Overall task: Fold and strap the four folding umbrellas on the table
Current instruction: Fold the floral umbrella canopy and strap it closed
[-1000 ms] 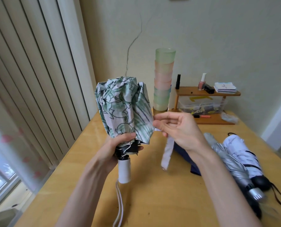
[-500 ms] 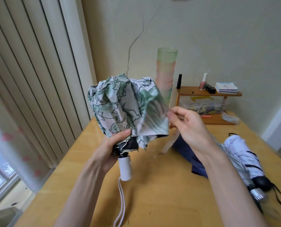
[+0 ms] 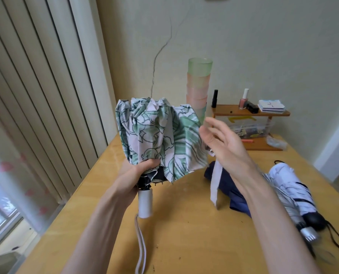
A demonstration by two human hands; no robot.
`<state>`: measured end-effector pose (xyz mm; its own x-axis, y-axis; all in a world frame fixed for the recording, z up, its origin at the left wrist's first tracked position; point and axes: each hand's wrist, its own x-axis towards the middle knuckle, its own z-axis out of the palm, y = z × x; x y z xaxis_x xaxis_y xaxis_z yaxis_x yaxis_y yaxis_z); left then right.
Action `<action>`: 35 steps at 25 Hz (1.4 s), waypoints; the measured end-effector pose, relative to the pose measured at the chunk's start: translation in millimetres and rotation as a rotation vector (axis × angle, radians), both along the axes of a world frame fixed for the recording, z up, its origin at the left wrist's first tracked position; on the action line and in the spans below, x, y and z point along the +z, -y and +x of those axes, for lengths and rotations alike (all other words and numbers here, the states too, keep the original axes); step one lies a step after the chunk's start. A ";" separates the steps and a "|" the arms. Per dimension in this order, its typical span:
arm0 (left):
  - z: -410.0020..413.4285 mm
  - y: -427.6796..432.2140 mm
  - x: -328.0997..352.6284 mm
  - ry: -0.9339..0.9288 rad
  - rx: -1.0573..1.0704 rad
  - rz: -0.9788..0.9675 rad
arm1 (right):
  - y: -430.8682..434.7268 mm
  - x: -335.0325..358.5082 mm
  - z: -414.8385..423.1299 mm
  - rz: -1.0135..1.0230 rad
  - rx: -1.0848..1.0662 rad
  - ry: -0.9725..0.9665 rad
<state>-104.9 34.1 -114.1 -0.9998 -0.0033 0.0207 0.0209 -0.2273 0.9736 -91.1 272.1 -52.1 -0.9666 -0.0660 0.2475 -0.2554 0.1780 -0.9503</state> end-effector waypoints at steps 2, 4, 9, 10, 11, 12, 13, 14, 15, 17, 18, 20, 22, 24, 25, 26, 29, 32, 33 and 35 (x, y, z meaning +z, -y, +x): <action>2.1 -2.9 0.6 -0.010 -0.047 -0.056 | 10.0 0.1 0.6 0.071 -0.019 -0.058; 5.1 -5.5 1.7 -0.032 -0.098 -0.098 | 17.4 0.4 0.9 0.131 -0.094 -0.132; 12.4 -2.5 4.2 -0.055 -0.237 -0.314 | -10.8 10.9 2.6 0.097 0.033 -0.258; 14.1 -0.5 6.0 -0.050 -0.282 -0.373 | -15.8 12.3 4.4 0.126 0.112 -0.232; 15.8 0.9 8.9 -0.050 -0.353 -0.444 | -18.4 11.3 4.5 0.155 0.170 -0.209; 17.7 1.8 10.9 -0.052 -0.452 -0.522 | -18.6 8.4 3.8 0.176 0.213 -0.200; 20.2 0.5 13.8 -0.052 -0.566 -0.594 | -17.4 4.8 2.6 0.194 0.242 -0.202; 22.0 -2.4 15.8 -0.050 -0.649 -0.661 | -15.4 1.4 0.4 0.211 0.252 -0.206; 23.1 -6.2 16.7 -0.054 -0.686 -0.730 | -13.7 -2.3 -1.9 0.213 0.240 -0.205; 22.8 -15.4 16.2 -0.082 -0.655 -0.822 | -12.6 -6.9 -5.3 0.169 0.172 -0.218; 22.1 -20.7 14.9 -0.108 -0.619 -0.836 | -13.3 -8.1 -6.0 0.142 0.136 -0.240; 19.3 -30.2 11.3 -0.154 -0.538 -0.824 | -14.4 -8.4 -6.1 0.099 0.082 -0.261; 17.1 -34.1 7.7 -0.163 -0.479 -0.792 | -14.6 -8.5 -6.7 0.071 0.049 -0.253; 17.5 -36.1 5.7 -0.176 -0.457 -0.746 | -13.7 -9.4 -7.6 0.068 0.013 -0.243; 16.7 -35.7 2.4 -0.199 -0.454 -0.727 | -13.4 -9.4 -8.2 0.065 -0.008 -0.239; 17.4 -36.4 1.3 -0.233 -0.460 -0.712 | -13.4 -8.8 -8.8 0.062 -0.027 -0.233; 18.3 -41.6 -1.2 -0.262 -0.454 -0.697 | -14.0 -7.4 -9.1 0.087 -0.081 -0.216; 15.3 -48.5 -9.9 -0.216 -0.344 -0.706 | -14.8 -6.5 -7.9 0.102 -0.131 -0.192; 14.3 -50.2 -13.1 -0.207 -0.303 -0.718 | -14.4 -7.2 -8.0 0.103 -0.144 -0.180; 13.3 -51.8 -17.3 -0.209 -0.263 -0.708 | -14.2 -7.5 -8.1 0.125 -0.153 -0.162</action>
<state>-91.6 85.9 -131.3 -0.9409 0.3178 0.1172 0.2515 0.4236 0.8703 -99.2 286.3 -59.6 -0.9161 0.0382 0.3991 -0.3637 0.3395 -0.8675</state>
